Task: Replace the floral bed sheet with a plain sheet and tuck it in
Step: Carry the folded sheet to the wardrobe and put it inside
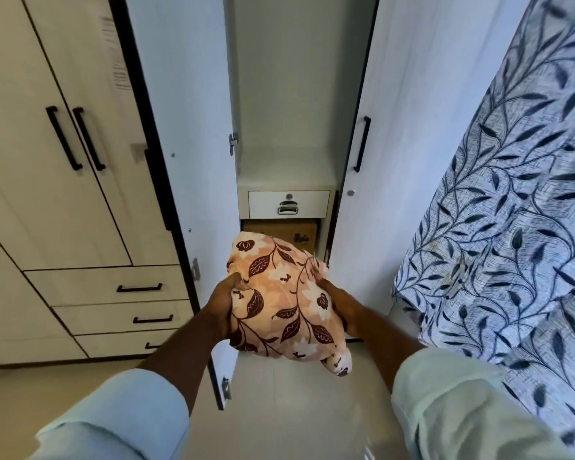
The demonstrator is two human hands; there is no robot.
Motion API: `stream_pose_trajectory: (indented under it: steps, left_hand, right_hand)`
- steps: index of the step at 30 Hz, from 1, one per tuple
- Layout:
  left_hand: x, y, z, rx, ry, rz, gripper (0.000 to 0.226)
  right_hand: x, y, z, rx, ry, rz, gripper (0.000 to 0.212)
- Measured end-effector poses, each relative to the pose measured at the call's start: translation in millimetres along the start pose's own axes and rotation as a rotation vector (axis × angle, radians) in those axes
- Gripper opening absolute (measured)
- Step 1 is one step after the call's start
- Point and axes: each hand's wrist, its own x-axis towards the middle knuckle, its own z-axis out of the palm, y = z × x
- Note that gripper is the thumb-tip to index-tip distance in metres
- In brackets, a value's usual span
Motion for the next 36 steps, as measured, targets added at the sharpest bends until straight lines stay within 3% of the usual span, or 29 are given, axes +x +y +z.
stream_pose_trajectory:
  steps: [2,4,10,14,18,22,28,36]
  left_hand:
    - [12,10,5,-0.005,0.005,0.032,0.063]
    - [25,21,12,-0.022,-0.010,0.058,0.065]
    - [70,47,44,0.006,-0.021,0.070,0.054]
    - [109,63,68,0.050,0.016,0.065,0.041]
    - [152,81,84,0.051,0.063,0.100,0.041]
    - [192,110,90,0.084,0.078,0.114,0.058]
    - [250,168,102,0.199,0.064,0.086,0.058]
    - [339,247,114,0.223,0.201,0.211,0.043]
  right_hand:
    - [2,-1,-4,0.168,-0.196,0.017,0.075]
    - [8,-6,-10,0.275,-0.265,0.035,0.077]
    - [44,-34,-30,0.416,-0.275,-0.081,0.075]
    - [84,-63,-62,0.451,-0.118,-0.130,0.054]
    - [124,-104,-90,0.344,0.033,-0.170,0.069]
    - [146,-153,-105,0.237,0.143,-0.286,0.052]
    - [199,-224,-131,0.040,0.266,-0.431,0.024]
    - [290,-304,-127,-0.115,0.423,-0.539,0.066]
